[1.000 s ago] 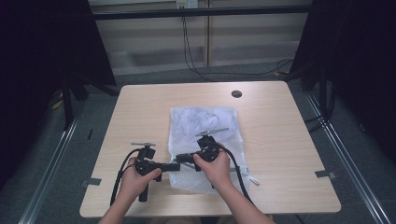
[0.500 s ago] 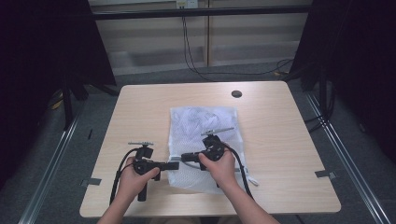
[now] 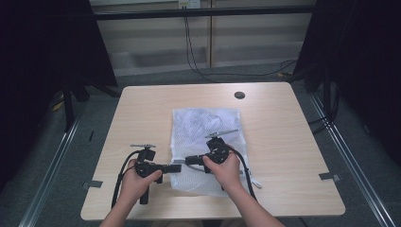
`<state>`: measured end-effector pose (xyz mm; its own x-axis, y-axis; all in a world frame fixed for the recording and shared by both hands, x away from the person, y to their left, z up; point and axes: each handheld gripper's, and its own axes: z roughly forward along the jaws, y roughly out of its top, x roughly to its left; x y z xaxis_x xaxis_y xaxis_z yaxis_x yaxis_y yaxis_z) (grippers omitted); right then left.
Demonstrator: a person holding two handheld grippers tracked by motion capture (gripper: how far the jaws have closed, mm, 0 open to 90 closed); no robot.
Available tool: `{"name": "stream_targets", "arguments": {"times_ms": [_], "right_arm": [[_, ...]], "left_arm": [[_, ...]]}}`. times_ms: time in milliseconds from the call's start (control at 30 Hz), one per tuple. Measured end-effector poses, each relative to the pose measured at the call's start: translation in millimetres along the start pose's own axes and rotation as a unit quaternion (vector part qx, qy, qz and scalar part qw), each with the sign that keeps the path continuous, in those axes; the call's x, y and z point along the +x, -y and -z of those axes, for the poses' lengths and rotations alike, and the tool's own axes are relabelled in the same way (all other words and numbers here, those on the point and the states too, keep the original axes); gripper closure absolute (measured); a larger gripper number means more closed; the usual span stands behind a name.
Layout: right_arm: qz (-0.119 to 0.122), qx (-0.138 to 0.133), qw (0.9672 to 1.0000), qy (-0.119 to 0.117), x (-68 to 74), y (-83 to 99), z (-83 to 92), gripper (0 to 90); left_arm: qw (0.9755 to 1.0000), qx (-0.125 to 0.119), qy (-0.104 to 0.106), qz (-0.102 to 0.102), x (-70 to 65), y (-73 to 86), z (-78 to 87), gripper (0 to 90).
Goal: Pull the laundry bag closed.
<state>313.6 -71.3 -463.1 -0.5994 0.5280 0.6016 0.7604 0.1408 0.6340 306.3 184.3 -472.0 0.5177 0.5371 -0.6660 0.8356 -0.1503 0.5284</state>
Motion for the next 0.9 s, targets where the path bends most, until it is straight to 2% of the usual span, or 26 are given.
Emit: {"name": "stream_targets", "arguments": {"times_ms": [100,267,333,400,433,533,600,667,900], "right_arm": [[-0.002,-0.001,1.0,-0.005,-1.2,1.3,1.4,87.8],[-0.002,0.006,0.9999,0.008,-1.8,1.7,2.0,87.8],[-0.008,0.0,1.0,-0.002,-5.0,2.8,4.0,87.8],[-0.01,-0.001,0.9999,-0.004,-5.1,2.7,4.7,87.8],[-0.005,0.003,1.0,0.005,-3.8,2.6,5.0,87.8],[-0.005,0.005,0.9999,0.008,-5.2,2.9,5.7,87.8],[-0.004,0.007,0.9999,0.013,-6.2,2.8,6.8,87.8],[-0.009,0.003,0.9999,0.013,-9.4,3.3,9.6,87.8],[-0.01,0.001,0.9999,0.011,-9.9,2.8,12.6,87.8]], "left_arm": [[0.9999,0.002,-0.005,-0.009,-1.7,-0.7,0.0,88.6],[1.0,0.005,-0.005,-0.007,-0.8,-0.8,0.7,88.7],[1.0,0.0,0.0,0.0,-0.1,-0.3,2.1,88.7],[1.0,0.001,-0.001,-0.004,-0.7,-0.1,1.4,88.6],[0.9999,0.003,-0.007,-0.007,-1.7,0.0,0.8,88.6],[0.9997,0.006,-0.019,-0.011,-2.4,0.2,0.8,88.6],[0.9998,0.006,-0.019,-0.01,-1.3,0.1,2.0,88.6],[1.0,0.0,-0.007,0.0,0.6,0.1,3.7,88.6],[0.9999,0.0,-0.009,-0.008,0.6,0.0,3.7,88.6]]}}
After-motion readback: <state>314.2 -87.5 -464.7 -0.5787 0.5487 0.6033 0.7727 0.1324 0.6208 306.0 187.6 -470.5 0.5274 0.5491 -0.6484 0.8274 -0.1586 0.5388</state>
